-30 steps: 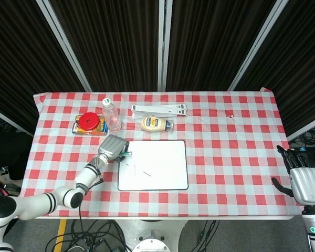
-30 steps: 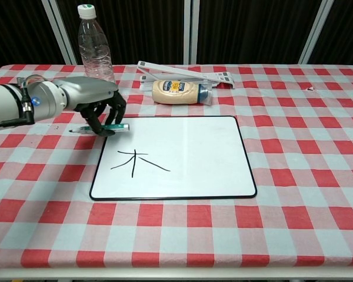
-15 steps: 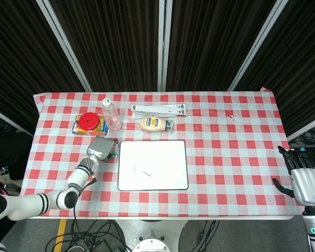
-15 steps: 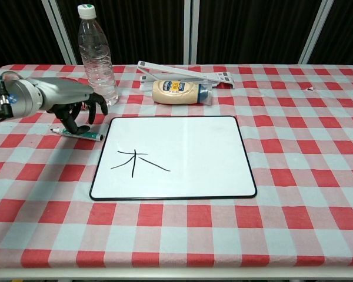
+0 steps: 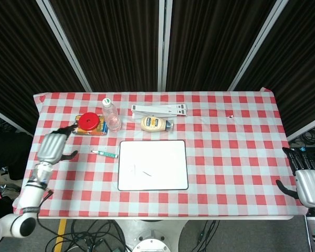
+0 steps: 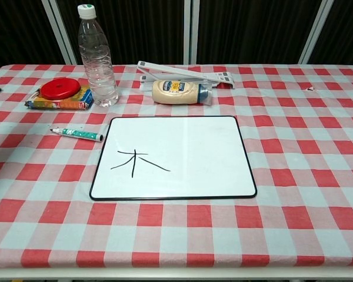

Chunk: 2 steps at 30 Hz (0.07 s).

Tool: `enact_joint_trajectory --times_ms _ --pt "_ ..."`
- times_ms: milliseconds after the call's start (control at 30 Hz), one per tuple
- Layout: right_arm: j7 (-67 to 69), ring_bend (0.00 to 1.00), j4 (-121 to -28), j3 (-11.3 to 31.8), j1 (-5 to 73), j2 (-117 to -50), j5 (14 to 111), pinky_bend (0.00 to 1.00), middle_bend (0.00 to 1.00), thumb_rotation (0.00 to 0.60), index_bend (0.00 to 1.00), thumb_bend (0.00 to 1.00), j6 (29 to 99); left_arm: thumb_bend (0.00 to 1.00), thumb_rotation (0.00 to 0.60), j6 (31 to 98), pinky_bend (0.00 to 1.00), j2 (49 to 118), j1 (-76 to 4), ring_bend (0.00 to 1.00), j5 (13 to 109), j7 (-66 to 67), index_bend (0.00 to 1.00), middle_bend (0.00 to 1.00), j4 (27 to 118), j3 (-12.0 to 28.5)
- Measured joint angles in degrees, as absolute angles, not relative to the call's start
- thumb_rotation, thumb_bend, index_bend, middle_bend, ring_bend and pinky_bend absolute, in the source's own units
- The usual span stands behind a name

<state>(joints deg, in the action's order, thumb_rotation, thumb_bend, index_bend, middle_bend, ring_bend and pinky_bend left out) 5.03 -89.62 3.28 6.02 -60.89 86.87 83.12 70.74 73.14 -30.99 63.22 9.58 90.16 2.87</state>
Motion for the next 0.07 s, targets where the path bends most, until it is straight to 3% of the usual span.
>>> enact_joint_trajectory --times_ms 67 --pt "6.85 0.00 -89.36 3.08 6.21 -60.73 87.35 0.00 0.02 0.600 0.00 0.16 82.78 0.20 0.600 76.41 0.19 71.91 -26.44 0.14 64.97 9.00 0.14 0.19 90.52 1.43"
